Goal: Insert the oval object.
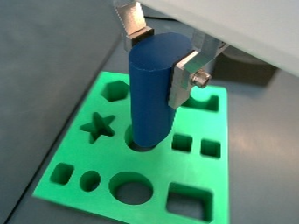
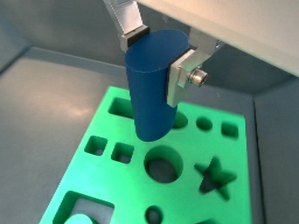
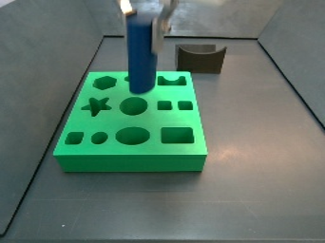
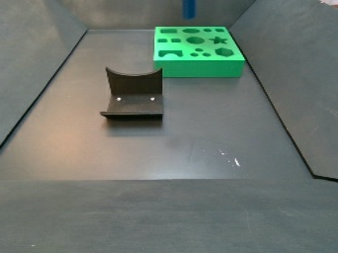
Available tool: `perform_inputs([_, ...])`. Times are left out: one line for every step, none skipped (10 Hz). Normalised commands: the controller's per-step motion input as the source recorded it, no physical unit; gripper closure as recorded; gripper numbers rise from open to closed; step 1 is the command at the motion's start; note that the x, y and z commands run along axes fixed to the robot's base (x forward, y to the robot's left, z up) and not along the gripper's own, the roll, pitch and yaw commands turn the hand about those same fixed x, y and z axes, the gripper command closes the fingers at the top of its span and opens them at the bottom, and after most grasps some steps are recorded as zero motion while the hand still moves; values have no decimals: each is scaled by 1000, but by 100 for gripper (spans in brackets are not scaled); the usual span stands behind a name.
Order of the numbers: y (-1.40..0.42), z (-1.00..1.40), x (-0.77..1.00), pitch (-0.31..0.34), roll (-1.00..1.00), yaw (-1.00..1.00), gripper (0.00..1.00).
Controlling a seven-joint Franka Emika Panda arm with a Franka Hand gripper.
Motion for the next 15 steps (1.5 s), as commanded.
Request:
perform_inputs([-320, -663, 51, -54, 109, -889, 100])
perform_inputs([-480, -560, 77, -71, 116, -777, 100])
perform_inputs([-606, -489, 83, -106, 146, -669, 100])
perform_inputs([-629, -449, 71, -101, 141, -651, 100])
perform_inputs([-506, -263, 91, -74, 134, -726, 100])
perform_inputs([-226, 9, 63, -21, 93, -897, 100])
perform_inputs([-86, 274, 0, 0, 50, -986, 100])
perform_inputs([-3, 294, 0, 0, 20, -1000, 100])
perform_inputs([0, 123, 0, -33, 0, -1000, 100])
perform_inputs([0, 49, 0, -46, -23, -1000, 100])
perform_inputs([-3, 0, 0, -99, -91, -1000, 100])
perform_inputs([-11, -40, 0, -107, -107, -997, 100])
perform_inputs([-3, -6, -140, -89, -54, -906, 100])
perform_inputs([0, -31, -463, -44, 0, -700, 100])
perform_inputs([0, -197, -677, -79, 0, -557, 100])
